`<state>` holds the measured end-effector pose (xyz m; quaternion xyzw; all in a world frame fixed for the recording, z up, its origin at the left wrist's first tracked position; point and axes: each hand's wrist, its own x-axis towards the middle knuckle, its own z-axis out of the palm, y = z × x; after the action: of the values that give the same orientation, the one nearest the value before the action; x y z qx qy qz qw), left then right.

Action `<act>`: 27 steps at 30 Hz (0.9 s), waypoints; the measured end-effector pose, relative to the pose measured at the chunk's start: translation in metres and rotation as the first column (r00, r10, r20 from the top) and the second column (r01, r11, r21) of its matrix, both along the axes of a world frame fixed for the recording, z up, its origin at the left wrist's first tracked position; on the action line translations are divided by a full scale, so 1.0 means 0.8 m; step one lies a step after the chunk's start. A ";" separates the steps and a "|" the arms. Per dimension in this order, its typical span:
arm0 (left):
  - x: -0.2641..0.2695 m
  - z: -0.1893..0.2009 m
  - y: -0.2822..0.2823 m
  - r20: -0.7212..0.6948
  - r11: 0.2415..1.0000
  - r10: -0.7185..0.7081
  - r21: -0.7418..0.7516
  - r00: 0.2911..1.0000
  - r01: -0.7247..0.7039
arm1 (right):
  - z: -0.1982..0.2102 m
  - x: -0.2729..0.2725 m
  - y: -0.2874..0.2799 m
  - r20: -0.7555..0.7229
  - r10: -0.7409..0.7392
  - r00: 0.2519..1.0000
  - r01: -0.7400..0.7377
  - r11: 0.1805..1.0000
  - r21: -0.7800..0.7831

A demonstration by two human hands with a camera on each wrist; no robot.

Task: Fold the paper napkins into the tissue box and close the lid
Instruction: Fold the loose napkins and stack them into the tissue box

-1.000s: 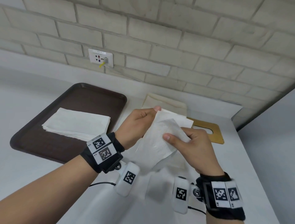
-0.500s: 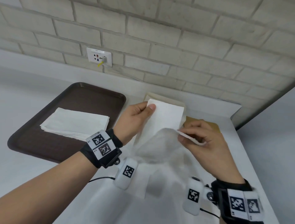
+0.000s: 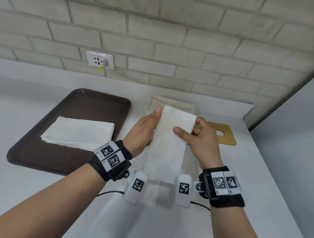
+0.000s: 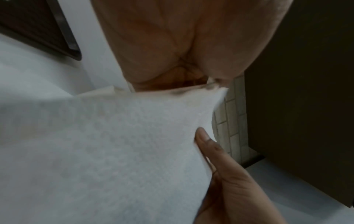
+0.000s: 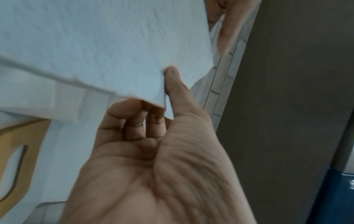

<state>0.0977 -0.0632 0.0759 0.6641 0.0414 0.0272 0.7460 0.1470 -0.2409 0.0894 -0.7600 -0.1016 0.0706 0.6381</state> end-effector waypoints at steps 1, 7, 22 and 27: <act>-0.002 -0.002 0.000 -0.017 1.000 -0.024 0.001 1.000 0.024 | -0.003 -0.001 0.003 -0.006 -0.018 1.000 0.018 1.000 -0.008; -0.003 -0.026 0.007 0.104 0.996 0.009 0.089 0.994 -0.018 | -0.032 -0.002 0.005 0.105 -0.168 0.980 0.179 0.978 -0.104; 0.000 -0.020 0.023 0.042 0.959 0.208 -0.208 0.977 -0.195 | -0.069 -0.038 0.028 0.054 0.175 0.983 -0.173 0.984 -0.045; -0.035 -0.042 0.048 0.003 0.984 0.163 -0.079 0.987 -0.162 | -0.069 -0.044 0.042 0.037 0.299 0.953 -0.298 0.954 -0.033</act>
<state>0.0696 -0.0250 0.0422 0.6287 0.0930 0.0895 0.7669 0.1116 -0.2071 0.0340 -0.7458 -0.2277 0.1517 0.6074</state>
